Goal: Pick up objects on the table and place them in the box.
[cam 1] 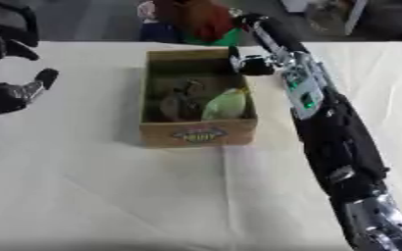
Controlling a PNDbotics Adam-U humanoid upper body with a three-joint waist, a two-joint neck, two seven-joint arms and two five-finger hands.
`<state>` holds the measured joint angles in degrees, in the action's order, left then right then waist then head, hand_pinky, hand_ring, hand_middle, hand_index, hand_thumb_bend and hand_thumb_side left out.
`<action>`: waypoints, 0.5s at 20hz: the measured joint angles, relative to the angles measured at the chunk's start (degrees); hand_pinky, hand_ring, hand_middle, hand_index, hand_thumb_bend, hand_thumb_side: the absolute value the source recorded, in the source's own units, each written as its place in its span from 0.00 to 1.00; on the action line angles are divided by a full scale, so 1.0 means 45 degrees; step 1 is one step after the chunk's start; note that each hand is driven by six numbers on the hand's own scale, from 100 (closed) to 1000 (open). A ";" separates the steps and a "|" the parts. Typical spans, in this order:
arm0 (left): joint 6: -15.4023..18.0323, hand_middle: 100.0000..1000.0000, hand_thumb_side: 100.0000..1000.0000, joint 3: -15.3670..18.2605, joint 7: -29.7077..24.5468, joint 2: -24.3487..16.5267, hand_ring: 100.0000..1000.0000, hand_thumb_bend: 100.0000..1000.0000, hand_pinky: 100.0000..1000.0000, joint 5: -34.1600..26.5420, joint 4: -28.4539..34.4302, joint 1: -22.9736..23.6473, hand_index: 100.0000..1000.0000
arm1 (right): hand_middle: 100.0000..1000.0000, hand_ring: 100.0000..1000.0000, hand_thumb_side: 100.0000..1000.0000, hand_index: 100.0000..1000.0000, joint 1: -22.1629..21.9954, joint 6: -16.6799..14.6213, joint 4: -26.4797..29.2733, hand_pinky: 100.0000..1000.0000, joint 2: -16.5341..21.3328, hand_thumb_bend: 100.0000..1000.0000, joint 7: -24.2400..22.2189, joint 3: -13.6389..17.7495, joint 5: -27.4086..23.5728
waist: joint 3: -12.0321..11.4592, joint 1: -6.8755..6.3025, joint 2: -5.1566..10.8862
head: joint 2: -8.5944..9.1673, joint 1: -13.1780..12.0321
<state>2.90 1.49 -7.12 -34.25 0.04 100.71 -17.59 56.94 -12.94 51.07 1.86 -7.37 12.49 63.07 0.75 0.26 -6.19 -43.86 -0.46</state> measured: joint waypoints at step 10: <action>-0.0020 0.57 0.00 0.0012 -0.0033 0.0000 0.57 0.37 0.73 -0.0001 0.0000 -0.0002 0.68 | 0.75 0.98 0.07 0.86 0.0007 0.2297 -0.0540 0.79 0.0558 0.00 0.1162 0.1918 0.0713 | -0.0032 -0.0003 0.0000 | 0.0000 0.0015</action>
<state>2.81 1.55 -7.27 -34.25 0.04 100.71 -17.60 56.97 -2.61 48.64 4.37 -2.14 21.12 66.28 0.61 0.25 -6.19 -43.86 -0.39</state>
